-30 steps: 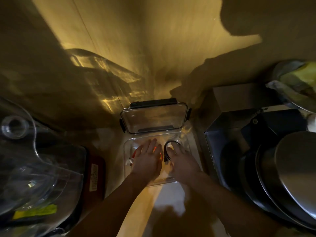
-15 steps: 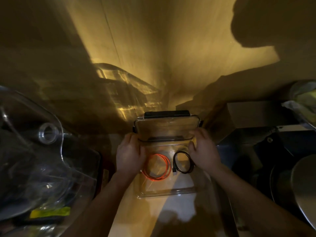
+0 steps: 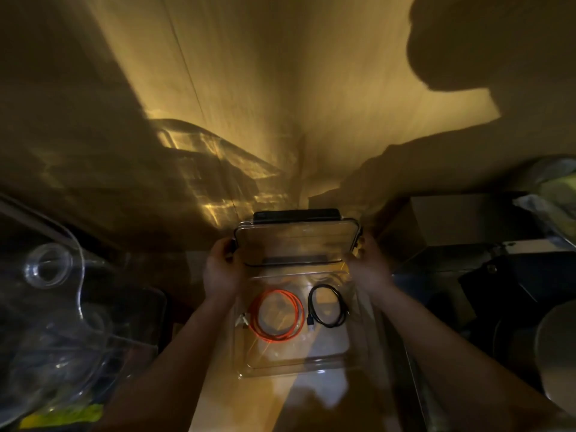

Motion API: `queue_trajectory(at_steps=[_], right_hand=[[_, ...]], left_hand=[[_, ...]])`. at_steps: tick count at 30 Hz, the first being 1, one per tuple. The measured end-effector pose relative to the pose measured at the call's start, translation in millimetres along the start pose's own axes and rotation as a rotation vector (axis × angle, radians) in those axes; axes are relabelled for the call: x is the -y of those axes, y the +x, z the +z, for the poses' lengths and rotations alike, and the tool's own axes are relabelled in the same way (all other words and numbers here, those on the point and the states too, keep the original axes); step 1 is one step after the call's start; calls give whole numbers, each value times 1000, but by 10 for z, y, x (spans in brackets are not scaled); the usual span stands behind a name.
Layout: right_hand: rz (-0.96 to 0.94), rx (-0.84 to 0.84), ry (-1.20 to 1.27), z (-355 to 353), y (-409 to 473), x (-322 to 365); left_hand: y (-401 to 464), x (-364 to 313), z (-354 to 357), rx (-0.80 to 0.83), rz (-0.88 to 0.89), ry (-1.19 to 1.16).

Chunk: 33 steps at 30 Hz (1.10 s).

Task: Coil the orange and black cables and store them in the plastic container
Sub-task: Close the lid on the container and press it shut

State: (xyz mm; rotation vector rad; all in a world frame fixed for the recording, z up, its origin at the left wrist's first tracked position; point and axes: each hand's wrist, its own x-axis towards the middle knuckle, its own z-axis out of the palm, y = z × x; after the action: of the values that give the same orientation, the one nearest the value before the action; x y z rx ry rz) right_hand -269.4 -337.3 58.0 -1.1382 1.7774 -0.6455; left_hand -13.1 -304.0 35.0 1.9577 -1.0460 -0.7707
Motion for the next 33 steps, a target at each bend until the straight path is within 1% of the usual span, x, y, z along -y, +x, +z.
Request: queue_trajectory(at_steps=[7, 11, 17, 21, 24, 26, 29, 33], right_hand=[[17, 62, 150, -25, -3, 34], [22, 70, 205, -43, -52, 46], [29, 26, 240, -50, -140, 59], [8, 24, 361, -88, -199, 133], [52, -36, 423, -110, -318, 195], [42, -69, 435, -121, -364, 191], [15, -75, 508, -154, -453, 247], [-1, -129, 624, -205, -510, 323]], left_hand=[[86, 95, 80, -57, -42, 9], [91, 122, 86, -82, -1, 22], [-8, 21, 84, -145, 70, -70], [-132, -186, 59, -165, 77, -185], [-234, -300, 47, -205, 57, -282], [-285, -362, 31, -223, 40, -342], [-338, -460, 22, -231, -16, -517], [-403, -569, -19, -249, -56, -715]])
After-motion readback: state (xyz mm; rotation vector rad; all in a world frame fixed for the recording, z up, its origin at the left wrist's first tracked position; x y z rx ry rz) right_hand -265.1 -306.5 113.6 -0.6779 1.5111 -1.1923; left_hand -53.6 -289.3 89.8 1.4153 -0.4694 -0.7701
